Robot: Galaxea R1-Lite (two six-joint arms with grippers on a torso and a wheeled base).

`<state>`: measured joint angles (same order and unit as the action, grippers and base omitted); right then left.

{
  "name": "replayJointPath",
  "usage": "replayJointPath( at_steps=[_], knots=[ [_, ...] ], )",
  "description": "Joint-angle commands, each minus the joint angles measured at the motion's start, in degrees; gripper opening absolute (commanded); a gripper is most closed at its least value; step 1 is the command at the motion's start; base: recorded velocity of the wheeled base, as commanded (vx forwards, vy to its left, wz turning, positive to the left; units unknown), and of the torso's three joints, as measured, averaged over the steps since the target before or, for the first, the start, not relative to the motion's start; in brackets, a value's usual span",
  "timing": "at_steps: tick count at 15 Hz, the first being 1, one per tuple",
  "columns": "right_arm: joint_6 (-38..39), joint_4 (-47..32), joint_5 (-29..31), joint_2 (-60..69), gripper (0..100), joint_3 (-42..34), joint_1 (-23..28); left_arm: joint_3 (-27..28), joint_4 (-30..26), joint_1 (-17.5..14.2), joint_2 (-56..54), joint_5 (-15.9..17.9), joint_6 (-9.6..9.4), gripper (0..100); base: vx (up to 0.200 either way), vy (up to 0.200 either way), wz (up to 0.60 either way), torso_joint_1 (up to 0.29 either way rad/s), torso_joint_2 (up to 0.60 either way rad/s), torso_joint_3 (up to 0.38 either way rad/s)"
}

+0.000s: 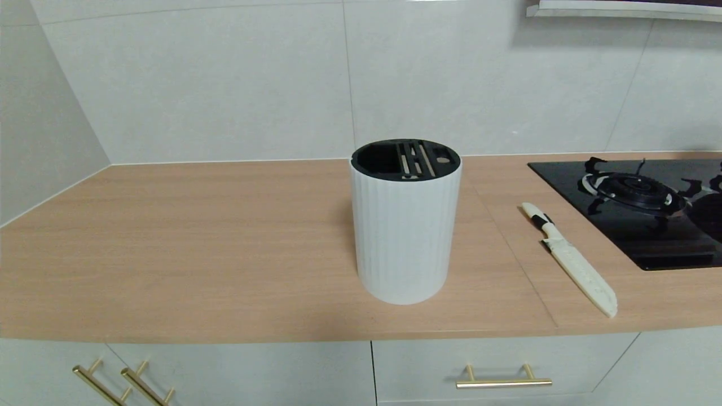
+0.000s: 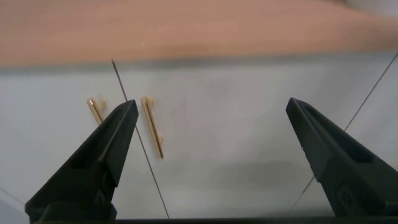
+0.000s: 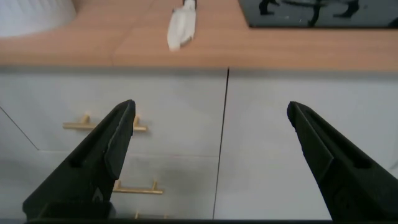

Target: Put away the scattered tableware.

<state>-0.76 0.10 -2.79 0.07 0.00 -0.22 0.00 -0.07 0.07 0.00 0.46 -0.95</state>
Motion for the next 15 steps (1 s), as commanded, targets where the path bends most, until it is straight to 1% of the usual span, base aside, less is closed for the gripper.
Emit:
replayJointPath(
  at_steps=[1, 8, 15],
  knots=[
    [0.0, 0.1, 0.0, -0.1, 100, 0.0, 0.0, 0.0, 0.0, 0.0, 0.1, 0.0, -0.02, 100, 0.000, 0.000, 0.00, 0.212, -0.50, -0.290],
    [0.0, 0.1, 0.0, -0.1, 100, 0.0, 0.0, 0.0, 0.0, 0.0, 0.1, 0.0, -0.02, 100, 0.000, 0.000, 0.00, 0.230, -0.52, -0.288],
    [0.0, 0.1, 0.0, -0.1, 100, 0.0, 0.0, 0.0, 0.0, 0.0, 0.1, 0.0, -0.02, 100, 0.000, 0.000, 0.00, 0.268, -0.58, -0.315]
  ],
)
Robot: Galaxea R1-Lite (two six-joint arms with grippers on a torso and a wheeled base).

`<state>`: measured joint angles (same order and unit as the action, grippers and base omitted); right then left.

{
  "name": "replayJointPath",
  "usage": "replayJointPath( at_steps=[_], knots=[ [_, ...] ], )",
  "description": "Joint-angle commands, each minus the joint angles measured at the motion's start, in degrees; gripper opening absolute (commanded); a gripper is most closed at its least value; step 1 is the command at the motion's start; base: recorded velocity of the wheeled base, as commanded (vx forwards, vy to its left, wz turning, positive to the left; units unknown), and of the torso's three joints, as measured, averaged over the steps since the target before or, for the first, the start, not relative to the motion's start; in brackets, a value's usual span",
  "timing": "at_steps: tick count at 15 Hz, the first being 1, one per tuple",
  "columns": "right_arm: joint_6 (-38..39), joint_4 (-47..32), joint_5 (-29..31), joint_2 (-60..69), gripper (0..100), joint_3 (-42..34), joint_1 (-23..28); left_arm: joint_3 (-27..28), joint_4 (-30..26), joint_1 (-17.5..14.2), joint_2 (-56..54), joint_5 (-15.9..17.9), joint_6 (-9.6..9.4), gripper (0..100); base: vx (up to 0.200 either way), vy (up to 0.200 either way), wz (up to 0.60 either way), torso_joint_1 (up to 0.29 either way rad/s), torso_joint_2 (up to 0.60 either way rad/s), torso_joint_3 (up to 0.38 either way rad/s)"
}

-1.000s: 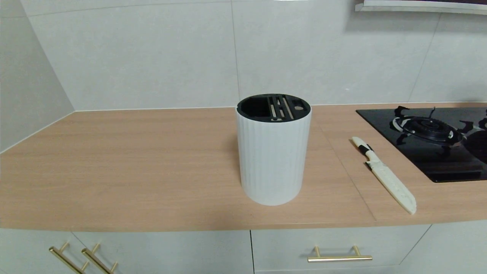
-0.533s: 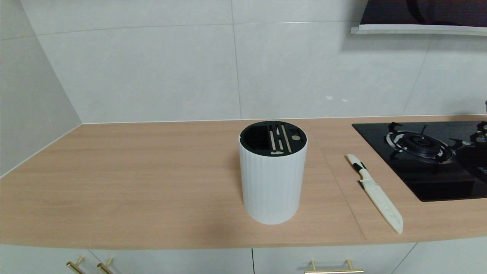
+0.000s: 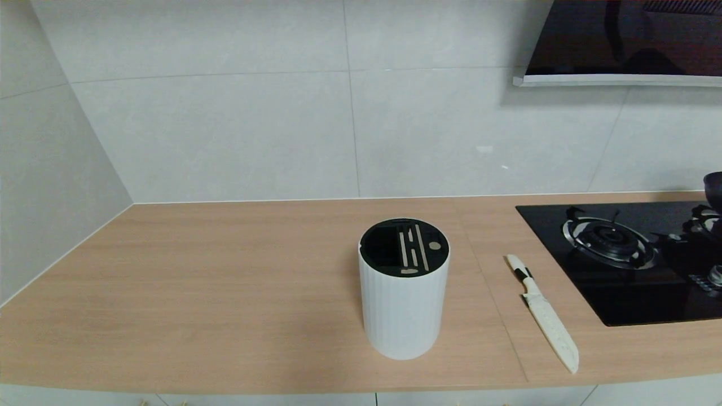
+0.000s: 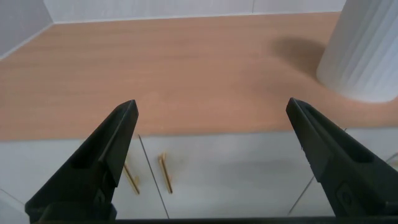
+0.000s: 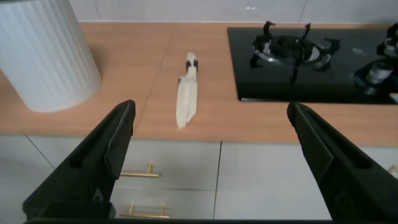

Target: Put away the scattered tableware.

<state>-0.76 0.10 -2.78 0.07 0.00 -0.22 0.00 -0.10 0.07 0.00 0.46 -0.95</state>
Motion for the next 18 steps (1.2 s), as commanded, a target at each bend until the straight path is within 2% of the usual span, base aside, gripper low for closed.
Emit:
replayJointPath(
  at_steps=[1, 8, 18],
  knots=[
    [0.1, 0.0, 0.0, -0.1, 100, 0.0, 0.0, 0.0, 0.0, 0.0, 0.1, 0.0, 0.07, 100, 0.000, 0.000, 0.00, 0.266, -0.55, -0.295],
    [0.0, 0.0, 0.0, -0.1, 100, 0.0, 0.0, 0.0, 0.0, 0.0, 0.1, 0.0, 0.07, 100, 0.000, 0.000, 0.00, 0.180, -0.37, -0.194],
    [-0.6, 0.0, -0.3, -0.1, 100, 0.0, 0.0, 0.0, 0.0, 0.0, 0.1, 0.0, -0.02, 100, 0.000, 0.000, 0.00, 0.000, 0.00, 0.000]
  ],
)
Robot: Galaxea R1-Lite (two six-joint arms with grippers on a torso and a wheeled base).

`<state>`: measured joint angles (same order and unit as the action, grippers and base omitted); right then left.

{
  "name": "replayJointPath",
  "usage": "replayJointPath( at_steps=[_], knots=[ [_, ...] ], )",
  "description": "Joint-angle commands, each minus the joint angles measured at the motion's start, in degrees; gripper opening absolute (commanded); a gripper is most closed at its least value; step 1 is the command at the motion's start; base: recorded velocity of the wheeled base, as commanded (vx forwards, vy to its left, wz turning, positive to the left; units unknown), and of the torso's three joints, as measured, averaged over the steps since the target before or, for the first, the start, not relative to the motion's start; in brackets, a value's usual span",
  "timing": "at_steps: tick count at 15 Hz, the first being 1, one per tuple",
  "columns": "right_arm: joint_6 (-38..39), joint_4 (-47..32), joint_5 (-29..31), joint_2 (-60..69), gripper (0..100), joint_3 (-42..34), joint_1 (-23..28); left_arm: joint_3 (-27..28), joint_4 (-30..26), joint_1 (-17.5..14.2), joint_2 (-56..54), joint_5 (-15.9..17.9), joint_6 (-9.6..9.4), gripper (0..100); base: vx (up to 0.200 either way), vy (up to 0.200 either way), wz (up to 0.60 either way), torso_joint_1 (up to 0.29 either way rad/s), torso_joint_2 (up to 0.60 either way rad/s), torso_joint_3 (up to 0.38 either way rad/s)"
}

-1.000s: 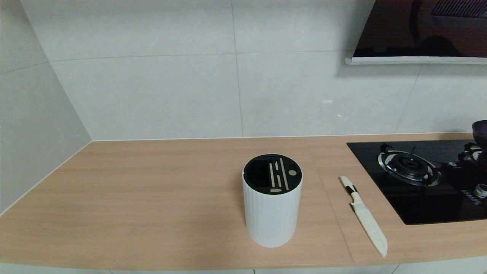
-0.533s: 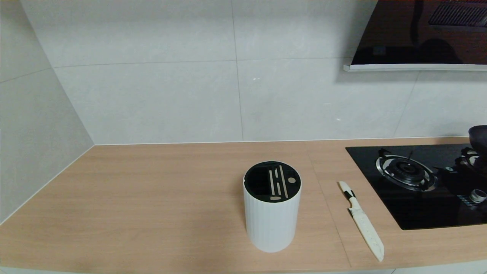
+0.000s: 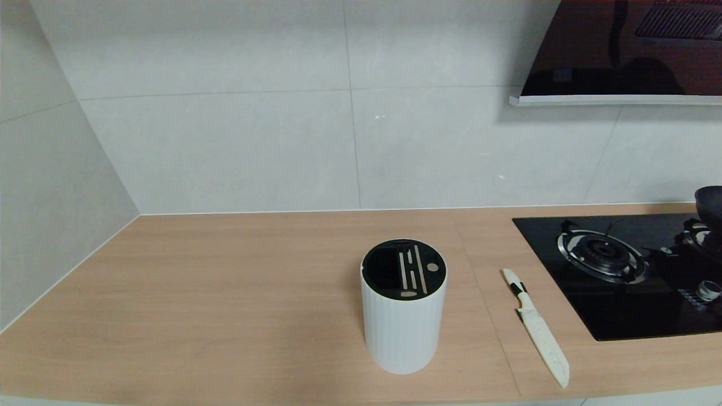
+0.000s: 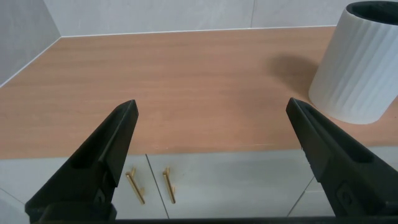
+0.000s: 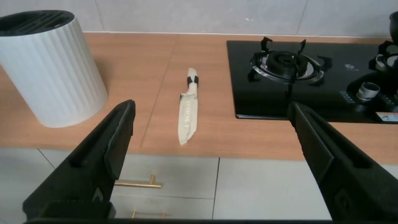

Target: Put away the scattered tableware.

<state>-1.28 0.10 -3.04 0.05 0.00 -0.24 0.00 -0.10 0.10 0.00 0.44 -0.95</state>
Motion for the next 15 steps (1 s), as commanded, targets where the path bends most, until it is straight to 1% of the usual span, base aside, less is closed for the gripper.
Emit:
replayJointPath(
  at_steps=[1, 3, 5, 6, 9, 11, 13, 14, 15],
  knots=[
    [-0.4, 0.0, 0.0, 0.0, 100, 0.0, 0.0, 0.0, 0.0, 0.0, 0.1, 0.0, -0.02, 100, 0.000, 0.000, 0.00, 0.000, 0.00, 0.000],
    [-0.5, 0.3, -0.1, -0.4, 100, 1.2, -0.1, 0.0, 0.0, 0.0, 0.1, 0.0, -0.02, 100, 0.000, 0.000, 0.00, 0.000, 0.00, 0.000],
    [1.5, -0.4, -1.0, -6.0, 100, 11.0, -1.9, 0.0, 0.0, 0.0, 0.1, 0.0, -0.02, 100, 0.000, 0.000, 0.00, 0.000, 0.00, 0.000],
    [1.5, -0.6, -1.1, -9.5, 100, 12.8, -2.5, 0.0, 0.0, 0.0, 0.1, 0.1, -0.02, 100, 0.000, 0.000, 0.00, 0.000, 0.00, 0.000],
    [1.3, -0.4, -3.6, -26.7, 100, 17.6, -3.1, 0.0, 0.0, 0.0, 0.1, 0.0, -0.02, 100, 0.000, 0.000, 0.00, 0.000, 0.00, 0.000],
    [1.3, -0.1, -3.3, -38.1, 100, 19.5, -3.1, 0.0, 0.0, 0.0, 0.1, 0.0, 0.07, 100, 0.000, 0.000, 0.00, 0.000, 0.00, 0.000],
    [1.2, 0.1, -3.4, -45.5, 100, 20.8, -4.8, 0.0, 0.0, 0.0, 0.1, 0.0, -0.02, 100, 0.000, 0.000, 0.00, 0.000, 0.00, 0.000],
    [1.3, 2.3, -3.4, -52.2, 100, 22.1, -7.1, 0.0, 0.0, 0.0, 0.1, 0.0, 0.07, 100, 0.000, 0.000, 0.00, 0.000, 0.00, 0.000],
    [1.3, 4.9, -3.4, -56.3, 100, 22.4, -7.8, 0.0, 0.0, 0.0, 0.1, 0.0, 0.07, 100, 0.000, 0.000, 0.00, 0.000, 0.00, 0.000]
  ],
)
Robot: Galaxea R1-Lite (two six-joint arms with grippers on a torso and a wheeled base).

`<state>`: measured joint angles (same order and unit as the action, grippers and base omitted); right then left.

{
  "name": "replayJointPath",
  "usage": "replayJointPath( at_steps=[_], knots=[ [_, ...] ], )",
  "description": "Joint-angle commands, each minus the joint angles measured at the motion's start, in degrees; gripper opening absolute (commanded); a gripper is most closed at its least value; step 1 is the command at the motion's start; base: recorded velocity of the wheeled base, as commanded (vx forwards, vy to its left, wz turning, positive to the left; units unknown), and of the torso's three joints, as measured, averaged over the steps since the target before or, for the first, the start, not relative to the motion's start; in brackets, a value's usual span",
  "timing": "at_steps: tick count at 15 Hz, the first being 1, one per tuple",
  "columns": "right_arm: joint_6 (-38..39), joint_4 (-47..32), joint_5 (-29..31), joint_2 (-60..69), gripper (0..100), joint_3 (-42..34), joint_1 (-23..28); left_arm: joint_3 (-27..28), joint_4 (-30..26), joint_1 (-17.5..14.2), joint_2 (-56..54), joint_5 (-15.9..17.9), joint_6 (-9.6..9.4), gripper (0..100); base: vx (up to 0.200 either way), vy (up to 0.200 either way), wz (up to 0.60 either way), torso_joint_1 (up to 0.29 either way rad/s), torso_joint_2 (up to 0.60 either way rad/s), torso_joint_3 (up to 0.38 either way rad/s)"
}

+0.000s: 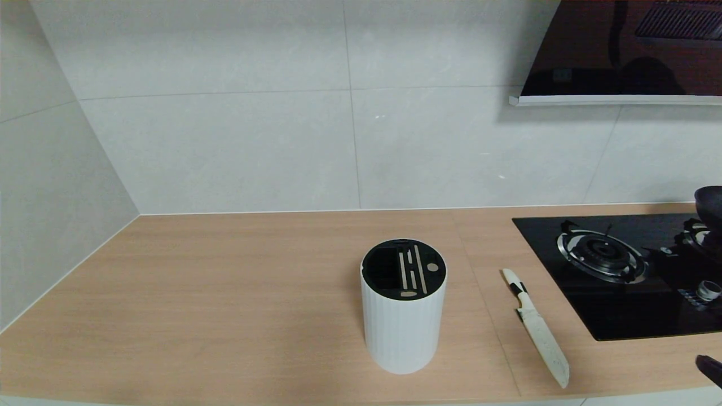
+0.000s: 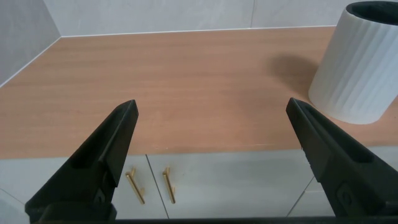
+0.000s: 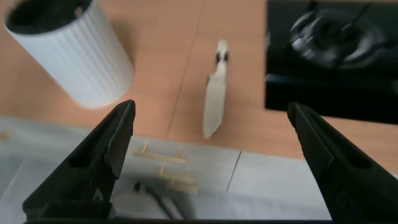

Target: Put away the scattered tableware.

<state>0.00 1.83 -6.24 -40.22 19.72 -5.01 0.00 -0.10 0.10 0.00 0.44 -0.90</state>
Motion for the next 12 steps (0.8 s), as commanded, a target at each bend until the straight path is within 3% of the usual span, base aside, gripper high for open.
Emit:
replayJointPath(
  at_steps=[1, 5, 7, 9, 12],
  knots=[
    [0.1, 6.7, -0.1, -21.6, 100, 3.0, -4.0, 0.0, 0.0, 0.0, 0.1, 0.0, 0.02, 100, 0.000, 0.000, 0.00, 0.000, 0.00, 0.000],
    [0.3, 23.7, 0.4, -41.9, 100, 4.8, -4.6, 0.0, 0.0, 0.0, 0.1, 0.0, 0.11, 100, 0.000, 0.000, 0.00, 0.000, 0.00, 0.000],
    [0.2, 29.6, 3.7, -50.7, 100, 6.5, -4.7, 0.0, 0.0, 0.0, 0.1, 0.0, 0.11, 100, 0.000, 0.000, 0.00, 0.000, 0.00, 0.000],
    [-0.1, 32.9, 8.4, -58.3, 100, 9.5, -4.9, 0.0, 0.0, 0.0, 0.1, 0.0, 0.11, 100, 0.000, 0.000, 0.00, 0.000, 0.00, 0.000],
    [0.0, 34.0, 9.3, -63.9, 100, 12.6, -5.2, 0.0, 0.0, 0.0, 0.1, 0.0, 0.11, 100, 0.000, 0.000, 0.00, 0.000, 0.00, 0.000]
  ],
)
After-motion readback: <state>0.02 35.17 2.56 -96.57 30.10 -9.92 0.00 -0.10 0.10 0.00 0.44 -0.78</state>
